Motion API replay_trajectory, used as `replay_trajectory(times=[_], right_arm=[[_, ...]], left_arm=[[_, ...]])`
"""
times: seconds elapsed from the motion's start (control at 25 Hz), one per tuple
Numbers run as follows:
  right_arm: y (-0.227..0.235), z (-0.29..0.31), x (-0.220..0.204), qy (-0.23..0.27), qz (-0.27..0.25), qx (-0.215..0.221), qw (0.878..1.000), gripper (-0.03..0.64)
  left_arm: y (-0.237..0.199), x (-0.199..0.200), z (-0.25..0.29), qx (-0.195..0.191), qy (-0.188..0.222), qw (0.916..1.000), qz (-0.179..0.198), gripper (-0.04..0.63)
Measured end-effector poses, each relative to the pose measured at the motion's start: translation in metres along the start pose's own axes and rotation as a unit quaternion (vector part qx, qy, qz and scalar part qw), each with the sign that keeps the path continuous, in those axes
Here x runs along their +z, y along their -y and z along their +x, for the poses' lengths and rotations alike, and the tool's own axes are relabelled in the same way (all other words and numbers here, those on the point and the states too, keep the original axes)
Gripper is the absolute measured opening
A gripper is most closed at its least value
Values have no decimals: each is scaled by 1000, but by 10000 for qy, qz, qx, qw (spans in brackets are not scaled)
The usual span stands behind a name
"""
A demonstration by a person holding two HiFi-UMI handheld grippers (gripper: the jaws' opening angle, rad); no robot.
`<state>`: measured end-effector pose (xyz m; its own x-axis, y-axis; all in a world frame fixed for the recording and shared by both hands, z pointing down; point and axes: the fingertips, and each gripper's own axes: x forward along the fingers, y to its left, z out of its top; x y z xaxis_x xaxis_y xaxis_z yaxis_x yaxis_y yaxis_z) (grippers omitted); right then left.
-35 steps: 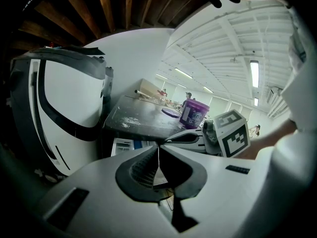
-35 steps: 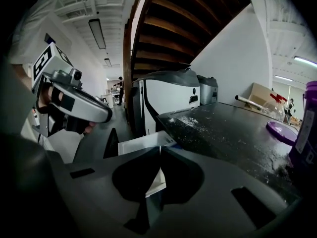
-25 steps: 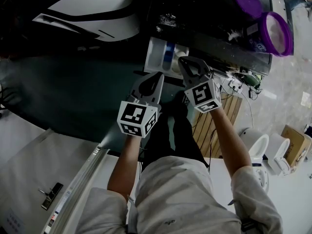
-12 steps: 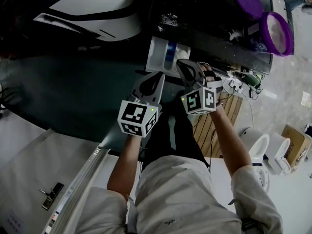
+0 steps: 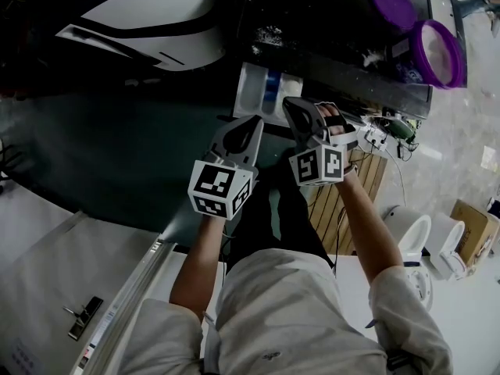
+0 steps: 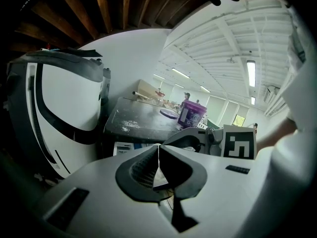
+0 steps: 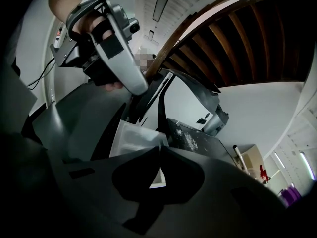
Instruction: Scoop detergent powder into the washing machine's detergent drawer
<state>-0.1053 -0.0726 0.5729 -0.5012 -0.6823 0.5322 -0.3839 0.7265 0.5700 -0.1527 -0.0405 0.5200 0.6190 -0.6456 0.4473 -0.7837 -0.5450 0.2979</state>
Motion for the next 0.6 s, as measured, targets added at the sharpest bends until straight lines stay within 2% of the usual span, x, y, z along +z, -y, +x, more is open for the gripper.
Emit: replay_trajectory(times=[0.32,0.6], right_arm=[[-1,-19,16,47,-131,-129,9998,9],[18,-50,43,396,735,-337,9959,9]], left_arm=[[3,12,-5,-46,20,9999,93,21],[10,27,-15,-119,9,9993,344,21]])
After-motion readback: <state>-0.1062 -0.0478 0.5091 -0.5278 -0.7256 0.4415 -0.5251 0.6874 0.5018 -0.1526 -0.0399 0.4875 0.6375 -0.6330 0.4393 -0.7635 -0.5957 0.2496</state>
